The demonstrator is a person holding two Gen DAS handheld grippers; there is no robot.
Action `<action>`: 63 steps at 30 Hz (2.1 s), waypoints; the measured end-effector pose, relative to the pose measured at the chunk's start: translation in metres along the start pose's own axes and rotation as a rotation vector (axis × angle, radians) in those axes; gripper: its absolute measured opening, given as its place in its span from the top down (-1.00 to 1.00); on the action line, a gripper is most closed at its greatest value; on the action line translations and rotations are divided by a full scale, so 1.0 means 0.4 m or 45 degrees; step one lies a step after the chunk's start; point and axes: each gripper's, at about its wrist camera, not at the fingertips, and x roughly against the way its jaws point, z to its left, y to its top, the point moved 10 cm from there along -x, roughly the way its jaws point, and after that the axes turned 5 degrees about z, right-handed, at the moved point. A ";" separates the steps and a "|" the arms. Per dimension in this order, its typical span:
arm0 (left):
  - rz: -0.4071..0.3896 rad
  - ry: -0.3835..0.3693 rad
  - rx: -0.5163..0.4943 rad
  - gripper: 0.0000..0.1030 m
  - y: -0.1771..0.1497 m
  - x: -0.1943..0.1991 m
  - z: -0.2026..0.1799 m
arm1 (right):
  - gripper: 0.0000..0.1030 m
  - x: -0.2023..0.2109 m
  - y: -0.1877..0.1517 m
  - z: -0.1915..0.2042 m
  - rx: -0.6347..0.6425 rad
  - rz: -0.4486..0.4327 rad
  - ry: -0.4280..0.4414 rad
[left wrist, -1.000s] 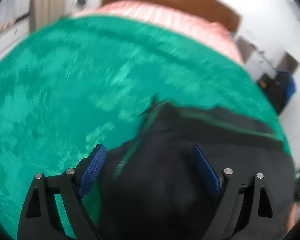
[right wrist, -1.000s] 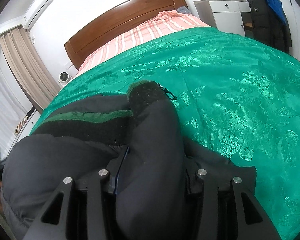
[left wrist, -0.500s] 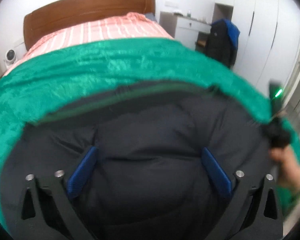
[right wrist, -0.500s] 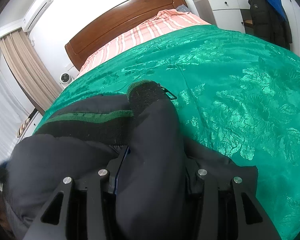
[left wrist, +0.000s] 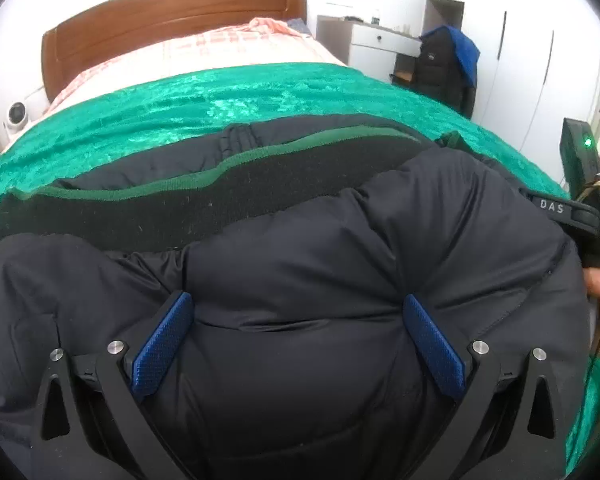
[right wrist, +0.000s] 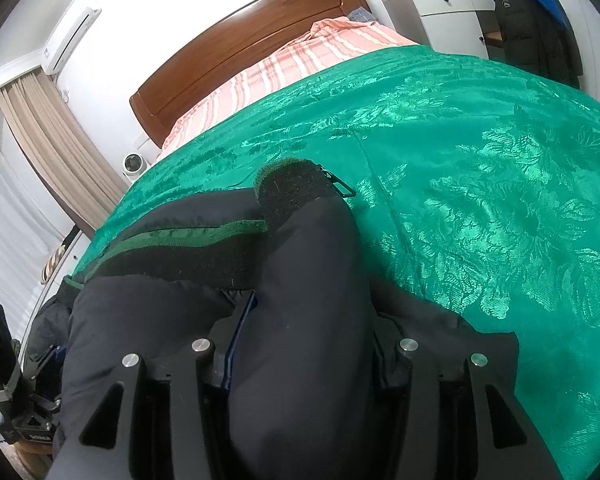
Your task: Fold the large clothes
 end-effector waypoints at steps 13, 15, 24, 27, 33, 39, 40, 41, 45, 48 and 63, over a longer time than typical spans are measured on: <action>0.167 0.079 -0.109 -0.99 -0.139 0.130 -0.047 | 0.06 -0.007 0.000 0.002 0.012 0.008 -0.017; 0.159 0.124 -0.114 -0.99 -0.153 0.114 -0.051 | 0.06 -0.006 -0.001 0.003 0.014 0.007 -0.020; 0.154 0.141 -0.135 -0.98 -0.171 0.092 -0.046 | 0.03 -0.002 0.002 0.007 0.021 0.034 -0.041; 0.166 0.147 -0.139 -0.98 -0.171 0.090 -0.043 | -0.19 0.053 0.015 0.016 0.042 0.075 -0.130; 0.142 0.139 -0.124 -0.99 -0.159 0.082 -0.055 | -0.83 0.372 -0.020 0.080 0.112 -0.304 -0.160; 0.162 0.156 -0.163 -0.98 -0.175 0.173 -0.082 | -0.84 0.495 -0.242 0.051 0.220 -0.373 -0.268; 0.150 0.203 -0.223 -0.98 -0.195 0.178 -0.090 | -0.84 0.508 -0.280 0.036 0.193 -0.389 -0.276; 0.154 0.255 -0.269 -0.99 -0.214 0.169 -0.090 | -0.88 0.512 -0.311 0.022 0.160 -0.390 -0.281; 0.205 0.261 -0.186 -0.99 -0.220 0.158 -0.082 | -0.90 0.500 -0.316 0.017 0.156 -0.362 -0.225; 0.262 0.208 -0.194 -0.76 -0.194 0.197 -0.110 | -0.90 0.494 -0.315 0.006 0.178 -0.369 -0.243; 0.322 0.249 0.184 -0.96 0.102 -0.097 0.068 | -0.90 0.460 -0.329 -0.069 0.065 -0.278 -0.172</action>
